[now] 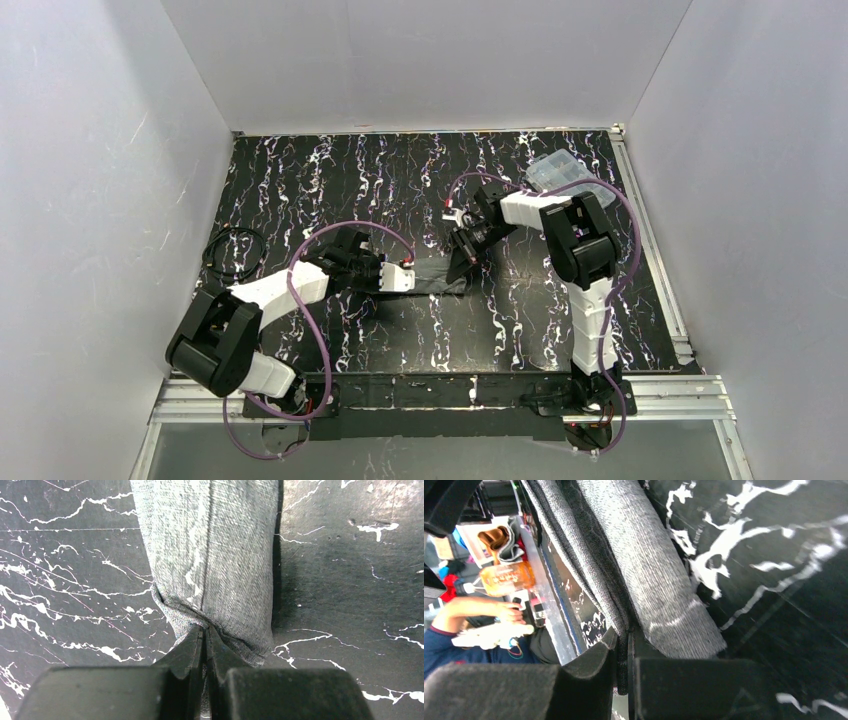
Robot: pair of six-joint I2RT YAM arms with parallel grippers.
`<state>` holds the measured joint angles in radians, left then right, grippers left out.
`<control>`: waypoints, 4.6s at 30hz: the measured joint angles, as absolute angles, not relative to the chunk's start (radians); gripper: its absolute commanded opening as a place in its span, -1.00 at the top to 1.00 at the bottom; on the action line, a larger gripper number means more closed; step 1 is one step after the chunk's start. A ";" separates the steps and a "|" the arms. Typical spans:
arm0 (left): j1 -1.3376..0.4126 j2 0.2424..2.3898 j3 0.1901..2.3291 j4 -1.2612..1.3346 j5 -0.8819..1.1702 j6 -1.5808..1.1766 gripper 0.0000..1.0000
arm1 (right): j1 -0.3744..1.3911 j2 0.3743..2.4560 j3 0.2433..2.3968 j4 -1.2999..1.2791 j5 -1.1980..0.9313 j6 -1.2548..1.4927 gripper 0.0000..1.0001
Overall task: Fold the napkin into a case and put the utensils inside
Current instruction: Fold the 2/3-rectangle-folded napkin at the center of the board, then stuff the top corner of the smaller-rectangle-folded napkin into the folded napkin.
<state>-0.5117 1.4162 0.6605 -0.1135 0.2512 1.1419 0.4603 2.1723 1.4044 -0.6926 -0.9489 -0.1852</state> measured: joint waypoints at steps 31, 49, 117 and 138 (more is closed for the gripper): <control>-0.659 1.334 0.832 -0.355 0.442 0.981 0.78 | 0.464 2.172 1.351 -0.584 -0.980 -0.041 0.74; -0.603 1.584 0.846 -0.179 0.323 0.914 1.00 | 0.474 2.155 1.331 -0.573 -0.979 -0.052 0.72; -0.527 1.566 0.824 -0.196 0.355 0.746 1.00 | 0.667 1.971 0.964 0.491 -0.635 0.554 0.66; -0.310 1.565 1.131 -0.477 0.319 0.597 0.69 | 0.670 2.042 1.051 0.426 -0.636 0.466 0.71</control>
<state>-0.3103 1.5646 1.1313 -0.4774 0.3195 0.5972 0.6697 2.0418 1.0512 0.4255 -0.6365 0.4656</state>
